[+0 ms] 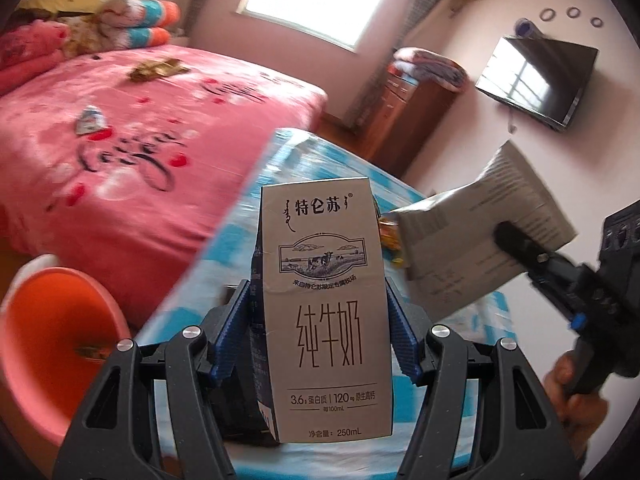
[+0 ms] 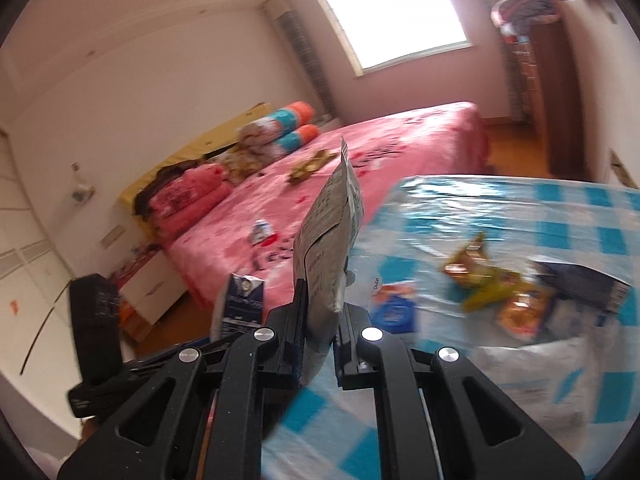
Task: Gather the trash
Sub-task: 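Carry the carton and bag over the orange bucket with both grippers, then open both grippers to drop the carton and bag into the bucket, then move both open tools back over the table toward the remaining trash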
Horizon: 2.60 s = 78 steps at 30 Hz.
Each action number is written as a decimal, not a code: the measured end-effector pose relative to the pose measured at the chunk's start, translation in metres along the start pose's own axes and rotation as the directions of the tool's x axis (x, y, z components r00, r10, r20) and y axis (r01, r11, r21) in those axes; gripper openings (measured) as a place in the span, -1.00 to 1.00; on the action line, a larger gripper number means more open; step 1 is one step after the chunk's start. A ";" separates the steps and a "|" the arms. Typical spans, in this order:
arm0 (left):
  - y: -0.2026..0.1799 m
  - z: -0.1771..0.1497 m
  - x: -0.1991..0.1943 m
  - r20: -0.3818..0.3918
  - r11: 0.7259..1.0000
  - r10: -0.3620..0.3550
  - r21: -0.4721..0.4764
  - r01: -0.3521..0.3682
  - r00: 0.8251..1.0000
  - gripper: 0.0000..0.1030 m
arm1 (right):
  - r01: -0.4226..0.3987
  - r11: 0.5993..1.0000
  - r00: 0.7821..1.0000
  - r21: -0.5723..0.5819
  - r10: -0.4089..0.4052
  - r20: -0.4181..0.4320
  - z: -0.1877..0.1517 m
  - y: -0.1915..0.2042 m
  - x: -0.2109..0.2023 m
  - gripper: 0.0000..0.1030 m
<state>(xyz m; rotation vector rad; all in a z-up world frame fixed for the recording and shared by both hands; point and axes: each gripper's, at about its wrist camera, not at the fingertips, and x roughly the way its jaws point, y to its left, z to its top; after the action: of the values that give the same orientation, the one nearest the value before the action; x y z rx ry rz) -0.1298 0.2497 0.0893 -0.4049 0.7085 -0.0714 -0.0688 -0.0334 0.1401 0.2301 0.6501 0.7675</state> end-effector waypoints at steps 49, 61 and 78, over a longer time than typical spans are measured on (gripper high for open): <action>0.165 -0.044 -0.063 0.047 0.900 0.417 -0.161 -0.405 0.908 0.58 | -0.040 0.955 0.997 -0.294 0.018 -0.077 -0.071 0.127 0.090 0.86; 0.103 -0.041 -0.059 0.059 0.932 0.363 -0.028 -0.362 0.930 0.58 | 0.032 0.961 0.999 -0.273 -0.038 -0.018 -0.078 0.091 0.059 0.90; 0.022 -0.036 -0.024 -0.012 0.947 0.312 0.079 -0.310 0.950 0.58 | 0.113 0.983 0.994 -0.145 -0.114 0.001 -0.078 0.013 0.022 0.90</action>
<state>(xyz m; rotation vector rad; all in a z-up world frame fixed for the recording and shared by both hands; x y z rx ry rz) -0.1725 0.2630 0.0711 -0.2153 0.7836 0.1953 -0.1130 -0.0112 0.0747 0.0563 0.6062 0.7030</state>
